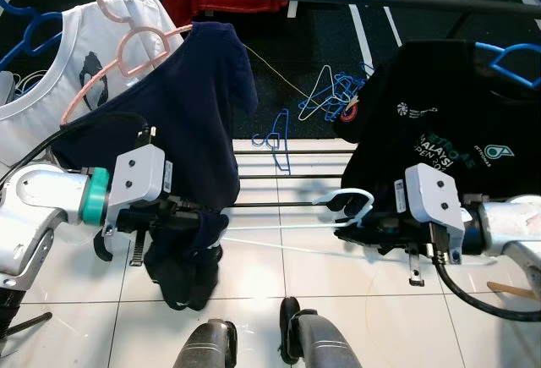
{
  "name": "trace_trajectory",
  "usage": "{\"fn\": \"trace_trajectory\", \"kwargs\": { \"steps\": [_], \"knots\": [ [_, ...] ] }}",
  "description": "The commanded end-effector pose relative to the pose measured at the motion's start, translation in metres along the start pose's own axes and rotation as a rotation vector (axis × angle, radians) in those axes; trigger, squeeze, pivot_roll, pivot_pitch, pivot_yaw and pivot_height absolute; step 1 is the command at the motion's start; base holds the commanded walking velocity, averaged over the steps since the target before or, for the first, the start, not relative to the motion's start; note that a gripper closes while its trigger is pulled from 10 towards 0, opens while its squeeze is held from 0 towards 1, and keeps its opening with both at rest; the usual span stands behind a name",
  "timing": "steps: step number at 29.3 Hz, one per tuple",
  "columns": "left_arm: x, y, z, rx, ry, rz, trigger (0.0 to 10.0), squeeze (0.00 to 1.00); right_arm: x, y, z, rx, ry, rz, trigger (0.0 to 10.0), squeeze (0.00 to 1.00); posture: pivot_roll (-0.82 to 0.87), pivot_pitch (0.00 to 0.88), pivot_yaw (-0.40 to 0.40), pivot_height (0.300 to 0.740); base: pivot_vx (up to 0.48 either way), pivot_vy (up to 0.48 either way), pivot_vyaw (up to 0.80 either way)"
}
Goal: Hang hanger
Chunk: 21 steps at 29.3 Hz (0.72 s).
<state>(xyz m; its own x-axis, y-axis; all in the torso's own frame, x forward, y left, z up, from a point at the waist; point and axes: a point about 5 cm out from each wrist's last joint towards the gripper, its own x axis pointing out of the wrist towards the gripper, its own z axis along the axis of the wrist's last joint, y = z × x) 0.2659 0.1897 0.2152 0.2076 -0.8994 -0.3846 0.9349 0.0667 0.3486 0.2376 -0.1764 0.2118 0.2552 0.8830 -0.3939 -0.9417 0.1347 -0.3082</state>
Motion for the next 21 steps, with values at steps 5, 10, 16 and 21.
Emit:
{"fn": "trace_trajectory", "kwargs": {
  "steps": [5, 10, 16, 21],
  "knots": [
    [0.003, 0.0, -0.001, 0.01, 0.003, -0.023, 10.0, 0.0, 0.001, 0.003, -0.003, -0.01, 0.026, 0.032, 10.0, 0.0, -0.09, 0.154, 0.049, 0.74, 0.0, 0.0, 0.0],
    [-0.016, 0.002, -0.013, -0.004, 0.084, 0.03, 10.0, 0.0, -0.016, 0.008, -0.026, 0.028, 0.162, 0.011, 10.0, 0.0, -0.08, 0.159, 0.051, 0.74, 0.0, 0.0, 0.0],
    [-0.025, 0.002, -0.017, -0.017, 0.111, 0.051, 10.0, 0.0, -0.02, 0.008, -0.022, 0.044, 0.131, -0.011, 10.0, 0.0, -0.07, 0.159, 0.051, 0.74, 0.0, 0.0, 0.0],
    [-0.022, 0.001, -0.018, -0.019, 0.105, 0.051, 10.0, 0.0, -0.015, 0.006, -0.015, 0.034, 0.092, -0.005, 10.0, 0.0, -0.07, 0.155, 0.05, 0.74, 0.0, 0.0, 0.0]
  ]
}}
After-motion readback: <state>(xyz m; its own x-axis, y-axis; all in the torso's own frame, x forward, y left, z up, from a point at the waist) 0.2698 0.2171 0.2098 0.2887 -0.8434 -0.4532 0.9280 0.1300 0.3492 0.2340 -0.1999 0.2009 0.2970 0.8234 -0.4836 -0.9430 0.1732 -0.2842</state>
